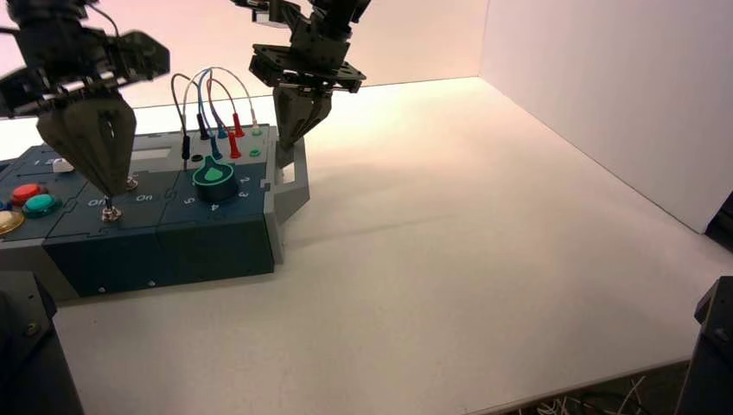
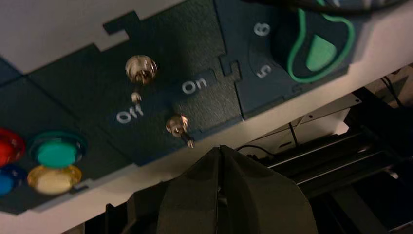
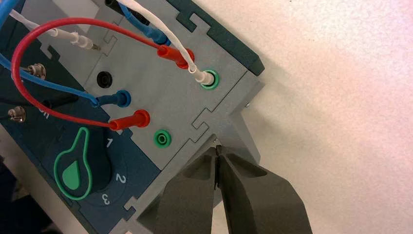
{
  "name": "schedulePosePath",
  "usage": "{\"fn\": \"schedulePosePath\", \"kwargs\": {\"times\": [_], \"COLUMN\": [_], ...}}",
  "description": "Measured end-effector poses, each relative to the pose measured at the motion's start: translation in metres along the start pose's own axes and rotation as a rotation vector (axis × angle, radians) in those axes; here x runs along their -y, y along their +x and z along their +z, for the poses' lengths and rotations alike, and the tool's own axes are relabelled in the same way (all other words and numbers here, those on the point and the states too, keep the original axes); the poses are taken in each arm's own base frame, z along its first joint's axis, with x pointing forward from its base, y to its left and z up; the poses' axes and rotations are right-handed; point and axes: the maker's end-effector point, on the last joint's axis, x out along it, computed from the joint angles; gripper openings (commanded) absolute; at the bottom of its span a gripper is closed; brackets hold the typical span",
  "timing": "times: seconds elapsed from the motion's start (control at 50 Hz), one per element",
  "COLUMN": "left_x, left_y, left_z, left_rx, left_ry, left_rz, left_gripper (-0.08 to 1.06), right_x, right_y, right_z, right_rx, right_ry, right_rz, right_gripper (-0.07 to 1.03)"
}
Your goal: Flip the bottom switch off with the left gripper.
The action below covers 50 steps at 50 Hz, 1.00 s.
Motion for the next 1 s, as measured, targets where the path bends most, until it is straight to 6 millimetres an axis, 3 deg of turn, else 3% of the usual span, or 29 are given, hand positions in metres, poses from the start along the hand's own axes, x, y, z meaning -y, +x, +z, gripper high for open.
{"fn": "schedulePosePath", "kwargs": {"times": [0.5,0.76,1.0], "left_x": [-0.005,-0.010,-0.023], "left_y": [0.005,0.012,-0.006], "left_z": [0.009,0.002,-0.008], "left_rx": [0.011,0.006,0.114], "left_ry": [-0.003,-0.015,-0.084], "left_rz": [0.015,0.021,0.009], "left_gripper": [-0.04,-0.04,-0.04], "right_x": [0.001,0.001,0.000], "right_y": [0.001,0.004,0.005], "right_z": [-0.001,-0.001,0.000], "right_rx": [-0.004,-0.014,-0.020], "right_ry": [0.002,0.001,0.000], "right_rz": [0.001,0.005,0.009], "right_gripper": [-0.02,-0.02,-0.02]}}
